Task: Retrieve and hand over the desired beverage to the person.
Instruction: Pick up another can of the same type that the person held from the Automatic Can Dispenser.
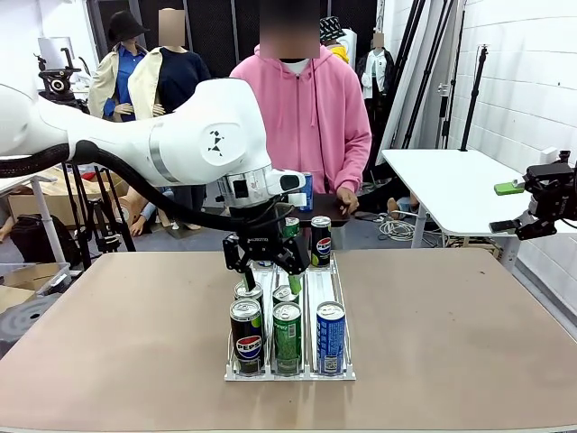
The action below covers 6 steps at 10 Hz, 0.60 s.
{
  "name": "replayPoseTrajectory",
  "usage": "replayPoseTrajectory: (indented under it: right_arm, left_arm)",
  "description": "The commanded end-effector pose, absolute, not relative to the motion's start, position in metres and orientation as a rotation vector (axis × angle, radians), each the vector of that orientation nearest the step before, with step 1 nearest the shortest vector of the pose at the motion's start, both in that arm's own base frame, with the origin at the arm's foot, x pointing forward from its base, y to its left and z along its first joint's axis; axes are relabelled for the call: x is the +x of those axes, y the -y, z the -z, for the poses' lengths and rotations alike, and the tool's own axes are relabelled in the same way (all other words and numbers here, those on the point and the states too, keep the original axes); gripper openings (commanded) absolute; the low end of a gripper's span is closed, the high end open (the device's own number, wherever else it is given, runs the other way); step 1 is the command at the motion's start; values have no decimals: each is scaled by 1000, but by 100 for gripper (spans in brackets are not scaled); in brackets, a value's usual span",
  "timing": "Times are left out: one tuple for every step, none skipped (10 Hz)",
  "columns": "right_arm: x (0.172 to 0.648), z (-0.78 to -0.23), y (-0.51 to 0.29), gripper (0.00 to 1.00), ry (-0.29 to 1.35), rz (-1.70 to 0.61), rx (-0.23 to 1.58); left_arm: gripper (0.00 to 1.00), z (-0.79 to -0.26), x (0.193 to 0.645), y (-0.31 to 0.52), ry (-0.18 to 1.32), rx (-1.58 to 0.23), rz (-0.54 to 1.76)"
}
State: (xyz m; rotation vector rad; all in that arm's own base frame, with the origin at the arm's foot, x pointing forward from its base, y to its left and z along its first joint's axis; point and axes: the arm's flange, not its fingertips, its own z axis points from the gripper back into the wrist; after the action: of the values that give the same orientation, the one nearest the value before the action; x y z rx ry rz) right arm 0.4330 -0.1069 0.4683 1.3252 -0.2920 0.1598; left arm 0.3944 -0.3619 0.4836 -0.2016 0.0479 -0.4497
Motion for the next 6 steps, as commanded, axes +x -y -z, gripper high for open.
replayPoseTrajectory:
  right_arm:
    - [434, -467, 106, 100, 301, -153, 1324]
    - [434, -467, 106, 100, 301, -153, 1324]
    - [434, -467, 106, 100, 301, -153, 1324]
    - [434, -467, 106, 100, 301, -153, 1324]
    - [434, -467, 106, 100, 301, -153, 1324]
    - [434, -467, 106, 100, 301, -153, 1324]
  left_arm:
    - [100, -487, 392, 359, -43, -209, 458]
    - [100, -487, 392, 359, -43, -209, 458]
    - [100, -487, 392, 359, -43, -209, 458]
    - [100, -487, 392, 359, -43, -209, 458]
    - [100, -487, 392, 359, -43, -209, 458]
    - [100, -487, 392, 359, -43, -209, 458]
